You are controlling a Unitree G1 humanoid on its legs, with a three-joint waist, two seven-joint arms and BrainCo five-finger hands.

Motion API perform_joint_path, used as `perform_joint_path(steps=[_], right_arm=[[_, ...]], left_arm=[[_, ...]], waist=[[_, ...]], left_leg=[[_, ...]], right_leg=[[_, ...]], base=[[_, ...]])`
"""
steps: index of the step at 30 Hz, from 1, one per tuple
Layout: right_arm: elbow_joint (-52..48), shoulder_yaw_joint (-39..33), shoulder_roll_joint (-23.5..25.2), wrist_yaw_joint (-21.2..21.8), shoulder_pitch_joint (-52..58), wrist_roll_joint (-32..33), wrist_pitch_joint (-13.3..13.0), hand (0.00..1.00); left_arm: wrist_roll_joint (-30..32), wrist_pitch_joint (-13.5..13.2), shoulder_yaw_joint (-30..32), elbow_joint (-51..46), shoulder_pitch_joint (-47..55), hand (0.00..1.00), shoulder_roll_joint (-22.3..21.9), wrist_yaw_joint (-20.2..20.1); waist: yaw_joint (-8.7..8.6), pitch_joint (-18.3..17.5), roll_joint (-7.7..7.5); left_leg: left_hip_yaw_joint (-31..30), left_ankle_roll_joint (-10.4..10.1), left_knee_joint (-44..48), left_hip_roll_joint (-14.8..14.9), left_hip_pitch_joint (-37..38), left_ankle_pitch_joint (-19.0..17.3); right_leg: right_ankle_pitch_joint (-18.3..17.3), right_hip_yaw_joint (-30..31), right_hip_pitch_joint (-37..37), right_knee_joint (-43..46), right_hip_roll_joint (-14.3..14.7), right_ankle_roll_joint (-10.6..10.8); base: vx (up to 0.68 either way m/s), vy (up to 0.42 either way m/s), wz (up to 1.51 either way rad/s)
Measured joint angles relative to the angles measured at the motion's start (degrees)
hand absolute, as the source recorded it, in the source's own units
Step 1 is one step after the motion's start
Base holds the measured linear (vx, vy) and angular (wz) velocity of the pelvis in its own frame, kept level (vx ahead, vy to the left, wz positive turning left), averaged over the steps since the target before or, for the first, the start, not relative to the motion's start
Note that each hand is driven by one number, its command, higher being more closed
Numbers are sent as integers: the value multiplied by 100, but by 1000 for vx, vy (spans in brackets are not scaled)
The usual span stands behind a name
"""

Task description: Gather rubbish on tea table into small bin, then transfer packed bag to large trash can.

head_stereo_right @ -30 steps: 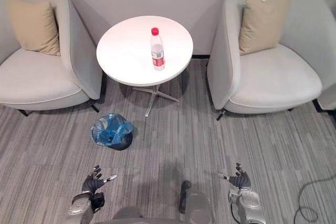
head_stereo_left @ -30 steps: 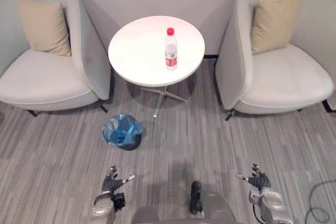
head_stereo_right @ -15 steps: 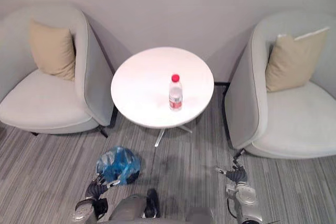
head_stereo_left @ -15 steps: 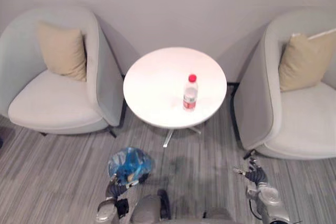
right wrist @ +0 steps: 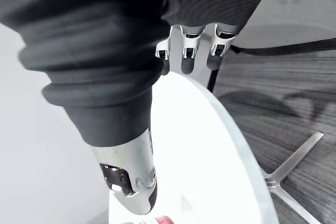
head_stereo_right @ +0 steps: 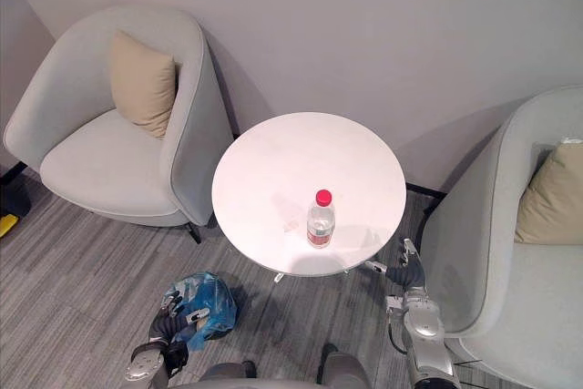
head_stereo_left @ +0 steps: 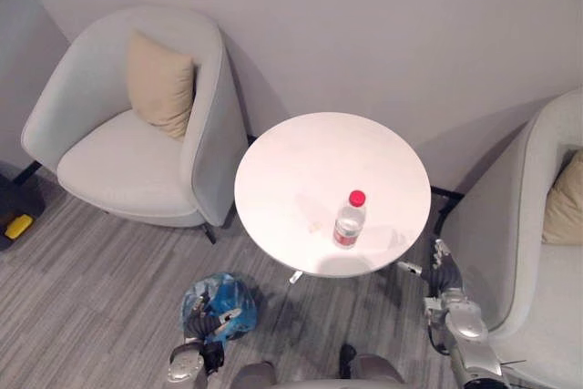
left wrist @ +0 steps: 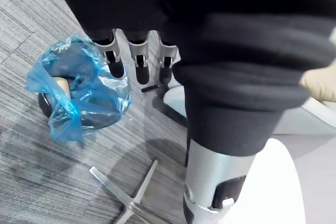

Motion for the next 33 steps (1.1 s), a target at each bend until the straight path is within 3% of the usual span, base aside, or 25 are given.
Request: perform_joint_path(steps=[11,18,23,24,30,33], right_arm=[[27,367,-30,-52,-456,-27,-141,0],[569,840,-71,-272,-1383,16,-160,0],[1066,1015,-167,-391,-2235,104,-160,0],[1127,1084,-209,-395,-2400,196,-160,100],[1539,1091,-286,-649,-3158,406,-153,100],[1632,1077,-335,-740,-3277,629,-155,100]], left_arm=[[9,0,-192,57,97,0,79,-13],[-4,-86,-439,104,109,0,97,-13],[-12,-118,-618,97,98,0,82,-13],[-17,-117,-619,99,103,0,80,-10],[-112,-123,-646,100,70,0,78,-2],[-135,-125,-674,101,59,0,71,0]], waist=[[64,-7,44],[162,95,159],[297,325,331],[294,376,344],[348,644,373],[461,663,397]], left_leg=[[-367,4,-408,-91,-56,337],[-625,-2,-593,-132,-377,627],[-775,0,-577,-203,-605,752],[-815,8,-575,-218,-674,781],[-957,10,-489,-272,-913,818],[-975,10,-489,-281,-974,829]], right_leg=[[238,-390,222,-526,-84,12],[469,-657,57,-776,-94,-8],[538,-734,-105,-767,-147,8],[541,-785,-152,-751,-169,7],[544,-910,-317,-676,-219,8],[545,-914,-381,-663,-225,7]], base=[[-12,4,20],[-59,-15,20],[-68,-3,12],[-52,-1,20],[-46,-4,13],[6,-4,1]])
